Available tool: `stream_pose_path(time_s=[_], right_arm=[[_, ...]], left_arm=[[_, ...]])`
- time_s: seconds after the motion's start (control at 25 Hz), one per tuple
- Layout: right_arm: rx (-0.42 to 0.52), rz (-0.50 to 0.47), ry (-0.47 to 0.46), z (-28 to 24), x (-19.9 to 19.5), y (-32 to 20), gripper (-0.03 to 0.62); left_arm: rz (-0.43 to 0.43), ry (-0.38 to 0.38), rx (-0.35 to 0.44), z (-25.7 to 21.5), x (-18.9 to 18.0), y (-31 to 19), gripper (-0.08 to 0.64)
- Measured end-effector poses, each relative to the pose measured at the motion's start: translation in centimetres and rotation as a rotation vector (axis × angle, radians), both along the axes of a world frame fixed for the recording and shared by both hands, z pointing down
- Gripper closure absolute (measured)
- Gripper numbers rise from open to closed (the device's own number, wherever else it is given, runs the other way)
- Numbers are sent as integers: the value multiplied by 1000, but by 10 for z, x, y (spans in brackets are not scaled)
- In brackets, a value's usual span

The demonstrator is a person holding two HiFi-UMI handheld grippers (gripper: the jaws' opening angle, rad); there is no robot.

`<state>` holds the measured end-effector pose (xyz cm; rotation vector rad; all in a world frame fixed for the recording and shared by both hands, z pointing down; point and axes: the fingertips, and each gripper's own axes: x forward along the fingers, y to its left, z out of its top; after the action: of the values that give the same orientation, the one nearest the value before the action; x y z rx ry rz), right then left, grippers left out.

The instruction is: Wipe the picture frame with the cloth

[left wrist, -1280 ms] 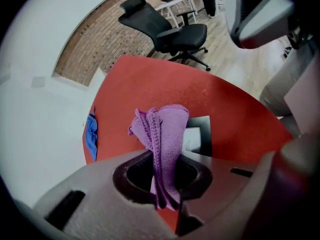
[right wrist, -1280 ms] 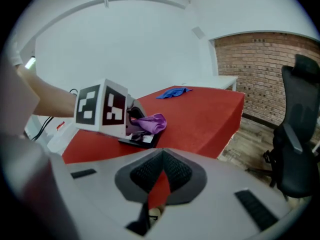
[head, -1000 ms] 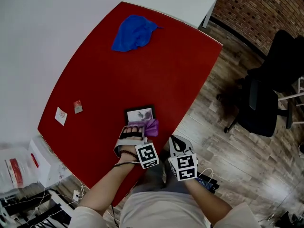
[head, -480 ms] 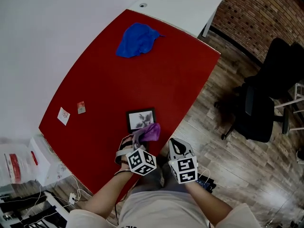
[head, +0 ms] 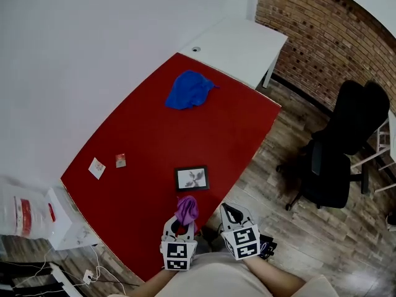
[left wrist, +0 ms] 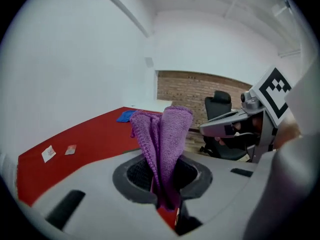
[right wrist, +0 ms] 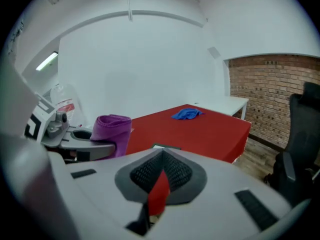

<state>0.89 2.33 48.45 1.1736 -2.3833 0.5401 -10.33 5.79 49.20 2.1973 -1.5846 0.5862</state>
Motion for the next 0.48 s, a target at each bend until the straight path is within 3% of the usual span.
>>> stream_pose_path(time_s=[0.12,0.48], right_arm=[[-5,6,-18,-7,-5,1,589],[-4,15,10,-14,-10,6,589]], left_arm=[[-58,30,13,-2,-10,3,499],[-63,45,52,-17,-11,-1,499]])
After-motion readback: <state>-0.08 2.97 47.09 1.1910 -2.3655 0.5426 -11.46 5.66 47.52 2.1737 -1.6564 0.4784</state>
